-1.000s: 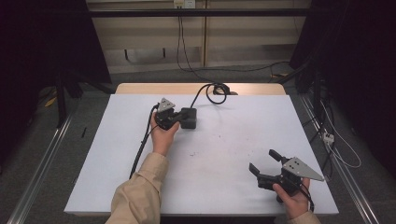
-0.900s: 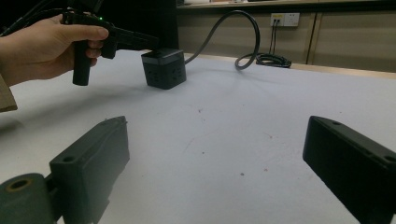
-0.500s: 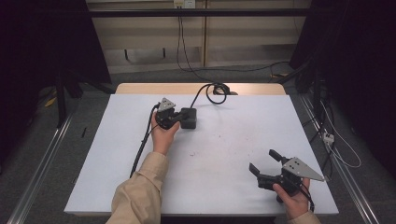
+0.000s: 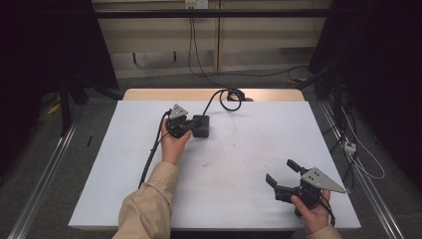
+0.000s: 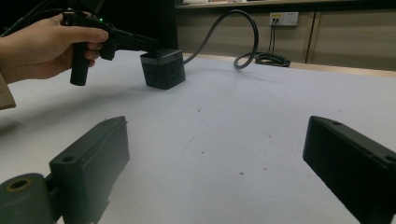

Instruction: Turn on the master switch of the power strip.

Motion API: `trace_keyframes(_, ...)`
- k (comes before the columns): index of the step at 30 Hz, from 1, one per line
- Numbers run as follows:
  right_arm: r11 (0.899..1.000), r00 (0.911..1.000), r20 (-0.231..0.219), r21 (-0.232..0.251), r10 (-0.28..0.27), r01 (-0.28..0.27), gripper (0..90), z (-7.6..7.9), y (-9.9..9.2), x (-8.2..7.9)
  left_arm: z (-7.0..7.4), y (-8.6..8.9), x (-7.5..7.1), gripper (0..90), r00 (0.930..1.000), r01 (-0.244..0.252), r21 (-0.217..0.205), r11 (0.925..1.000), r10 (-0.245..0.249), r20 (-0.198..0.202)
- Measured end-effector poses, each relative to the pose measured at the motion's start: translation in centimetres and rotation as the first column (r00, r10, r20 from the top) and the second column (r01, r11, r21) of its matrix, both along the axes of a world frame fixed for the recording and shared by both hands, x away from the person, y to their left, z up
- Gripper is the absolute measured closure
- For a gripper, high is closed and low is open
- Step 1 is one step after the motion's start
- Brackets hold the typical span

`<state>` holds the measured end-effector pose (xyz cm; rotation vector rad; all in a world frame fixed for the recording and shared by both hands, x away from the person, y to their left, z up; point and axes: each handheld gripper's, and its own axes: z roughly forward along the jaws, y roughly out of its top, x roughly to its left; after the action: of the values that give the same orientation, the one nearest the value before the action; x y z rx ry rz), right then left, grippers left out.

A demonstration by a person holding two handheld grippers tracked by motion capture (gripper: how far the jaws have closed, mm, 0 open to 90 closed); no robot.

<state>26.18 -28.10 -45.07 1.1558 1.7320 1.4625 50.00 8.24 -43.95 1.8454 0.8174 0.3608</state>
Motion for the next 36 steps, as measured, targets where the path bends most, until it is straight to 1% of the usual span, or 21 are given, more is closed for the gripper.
trace_keyframes(2, 1.000, 1.0000, 0.000, 0.000, 0.000, 0.000, 6.7, 0.00, 0.02, 0.00, -0.01, 0.02, 0.02, 90.0, 1.0000, 0.001, -0.002, 1.0000, -0.001, -0.002)
trace_keyframes(4, 1.000, 1.0000, 0.002, 0.000, 0.000, 0.000, 6.7, 0.02, 0.05, -0.02, 0.04, -0.04, 0.01, 90.0, 1.0000, 0.005, 0.014, 0.9999, -0.005, 0.009)
trace_keyframes(5, 1.000, 1.0000, 0.003, -0.001, 0.000, 0.000, 6.7, 0.02, 0.05, -0.01, 0.00, 0.00, 0.04, 90.0, 1.0000, 0.002, 0.001, 1.0000, -0.002, -0.002)
trace_keyframes(7, 1.000, 1.0000, 0.001, 0.000, 0.000, 0.000, 6.7, 0.01, 0.05, -0.01, -0.01, 0.05, 0.08, 90.0, 1.0000, 0.004, 0.001, 1.0000, -0.004, -0.002)
trace_keyframes(10, 1.000, 1.0000, 0.002, 0.002, -0.001, 0.001, 6.7, 0.02, 0.06, -0.04, 0.10, -0.08, 0.04, 90.0, 1.0000, 0.004, 0.020, 0.9998, -0.004, 0.004)
trace_keyframes(14, 1.000, 1.0000, 0.001, -0.001, -0.001, 0.001, 6.7, 0.01, 0.04, -0.02, 0.21, -0.04, 0.15, 90.0, 0.9999, 0.006, 0.021, 0.9998, -0.006, -0.011)
trace_keyframes(17, 1.000, 1.0000, 0.005, 0.001, 0.000, 0.000, 6.7, 0.04, 0.09, -0.02, 0.21, -0.17, 0.04, 90.0, 1.0000, 0.003, 0.029, 0.9996, -0.003, -0.001)
trace_keyframes(21, 1.000, 1.0000, 0.003, -0.001, 0.001, -0.001, 6.7, 0.03, 0.08, -0.02, 0.23, -0.20, 0.03, 90.0, 1.0000, -0.002, 0.026, 0.9996, 0.003, -0.008)
trace_keyframes(22, 1.000, 1.0000, 0.005, 0.002, 0.000, 0.000, 6.7, 0.06, 0.08, -0.04, 0.27, -0.28, -0.01, 90.0, 1.0000, -0.003, 0.034, 0.9994, 0.003, -0.001)
trace_keyframes(24, 1.000, 1.0000, 0.006, 0.001, 0.001, -0.001, 6.7, 0.07, 0.06, -0.05, 0.25, -0.28, -0.01, 90.0, 1.0000, -0.005, 0.034, 0.9994, 0.005, 0.000)
trace_keyframes(27, 1.000, 1.0000, 0.006, 0.002, 0.001, -0.001, 6.7, 0.07, 0.04, -0.04, 0.26, -0.21, 0.05, 90.0, 0.9999, -0.004, 0.027, 0.9996, 0.004, -0.010)
trace_keyframes(31, 1.000, 1.0000, 0.007, 0.003, 0.000, 0.000, 6.7, 0.09, 0.06, -0.06, 0.36, -0.20, 0.16, 90.0, 0.9999, 0.001, 0.034, 0.9994, 0.000, -0.015)
trace_keyframes(36, 1.000, 1.0000, 0.006, 0.010, -0.003, 0.003, 6.7, 0.13, 0.09, -0.07, 0.41, -0.35, 0.02, 90.0, 1.0000, -0.001, 0.051, 0.9987, 0.001, -0.002)
